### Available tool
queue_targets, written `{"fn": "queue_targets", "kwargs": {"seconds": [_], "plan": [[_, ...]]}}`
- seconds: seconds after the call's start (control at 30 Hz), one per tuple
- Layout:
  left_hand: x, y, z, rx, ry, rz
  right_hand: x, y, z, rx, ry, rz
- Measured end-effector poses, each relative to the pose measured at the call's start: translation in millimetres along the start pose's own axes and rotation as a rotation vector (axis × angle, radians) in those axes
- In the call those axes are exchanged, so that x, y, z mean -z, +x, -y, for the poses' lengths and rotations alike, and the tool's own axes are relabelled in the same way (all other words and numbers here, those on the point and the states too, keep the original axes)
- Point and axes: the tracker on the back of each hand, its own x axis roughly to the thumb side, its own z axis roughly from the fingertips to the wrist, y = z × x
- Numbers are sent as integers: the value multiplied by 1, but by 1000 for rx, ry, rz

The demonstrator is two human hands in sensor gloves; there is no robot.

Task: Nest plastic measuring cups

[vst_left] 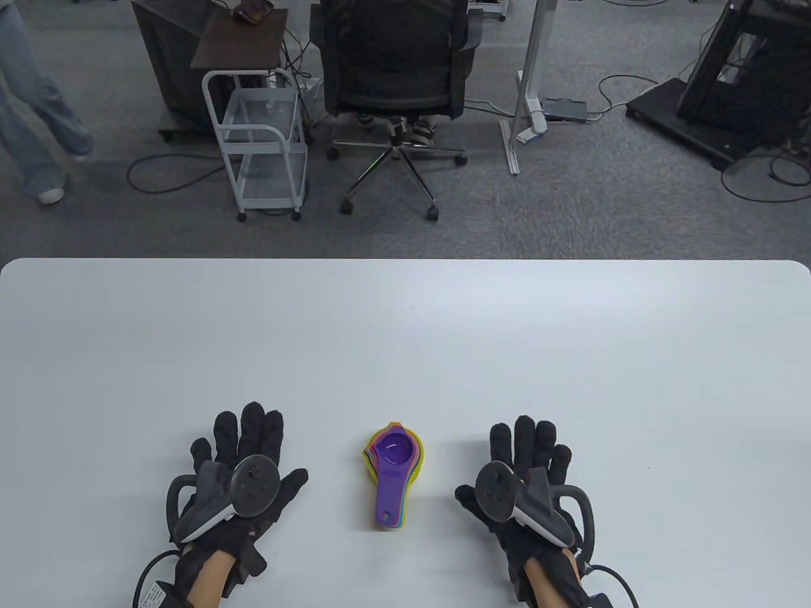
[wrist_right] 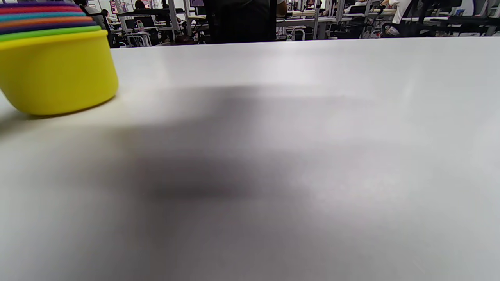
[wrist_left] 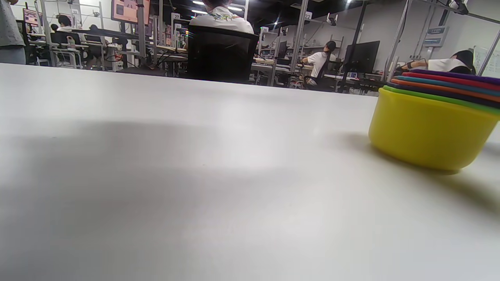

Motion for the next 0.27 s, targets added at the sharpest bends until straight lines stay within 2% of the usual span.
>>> {"fn": "queue_targets", "kwargs": {"seconds": [0.27], "plan": [[1, 2, 2, -10, -42, 13, 0, 1, 0, 7, 25, 0]]}}
